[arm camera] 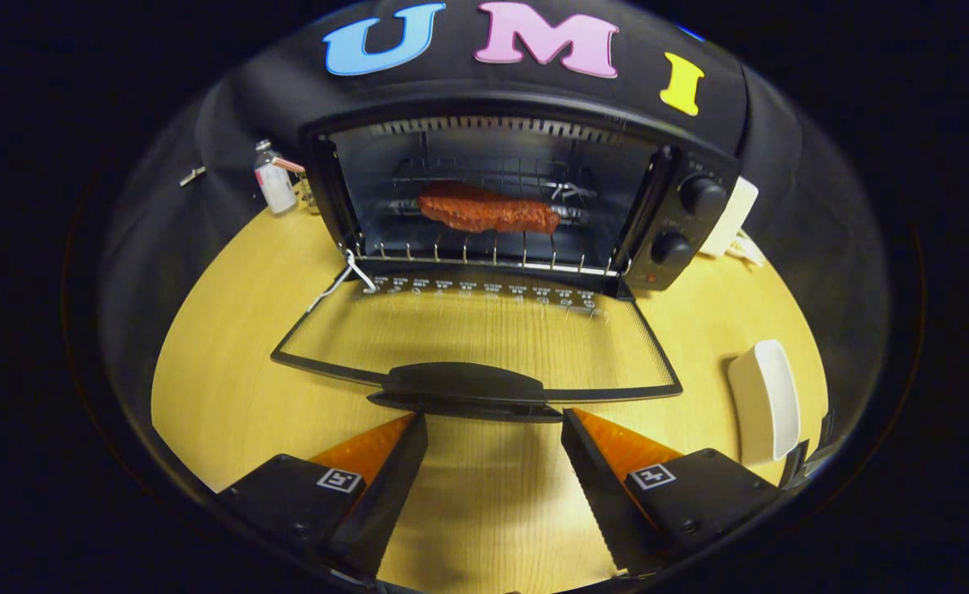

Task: Open the toaster oven, put the food inside, and close the toaster oven door.

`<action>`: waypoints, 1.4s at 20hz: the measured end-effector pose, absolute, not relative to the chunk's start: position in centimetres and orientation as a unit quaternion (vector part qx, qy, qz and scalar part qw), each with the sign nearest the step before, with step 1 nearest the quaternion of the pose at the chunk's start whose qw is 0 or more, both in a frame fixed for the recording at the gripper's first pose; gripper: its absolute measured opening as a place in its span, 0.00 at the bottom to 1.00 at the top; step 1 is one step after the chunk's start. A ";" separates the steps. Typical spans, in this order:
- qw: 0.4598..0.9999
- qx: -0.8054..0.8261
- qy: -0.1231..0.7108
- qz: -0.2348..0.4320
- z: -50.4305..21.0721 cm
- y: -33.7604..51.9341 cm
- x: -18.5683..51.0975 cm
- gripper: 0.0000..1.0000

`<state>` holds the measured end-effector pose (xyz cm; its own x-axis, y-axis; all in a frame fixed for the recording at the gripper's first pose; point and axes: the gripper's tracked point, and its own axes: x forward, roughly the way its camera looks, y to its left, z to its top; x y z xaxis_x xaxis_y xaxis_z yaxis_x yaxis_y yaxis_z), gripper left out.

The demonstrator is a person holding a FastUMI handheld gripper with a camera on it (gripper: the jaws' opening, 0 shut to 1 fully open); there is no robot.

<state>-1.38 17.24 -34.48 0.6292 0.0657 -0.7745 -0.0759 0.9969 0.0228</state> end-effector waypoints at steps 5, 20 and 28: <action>0.927 0.026 0.371 0.046 -27.9 17.2 1.5 1.00; 0.982 0.040 0.183 0.018 -10.9 11.8 7.3 0.99; 0.994 0.037 0.102 0.008 -2.5 7.2 5.1 0.99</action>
<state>5.15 7.18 -2.53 0.9791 0.0236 -0.2021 -0.0085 0.9971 0.0755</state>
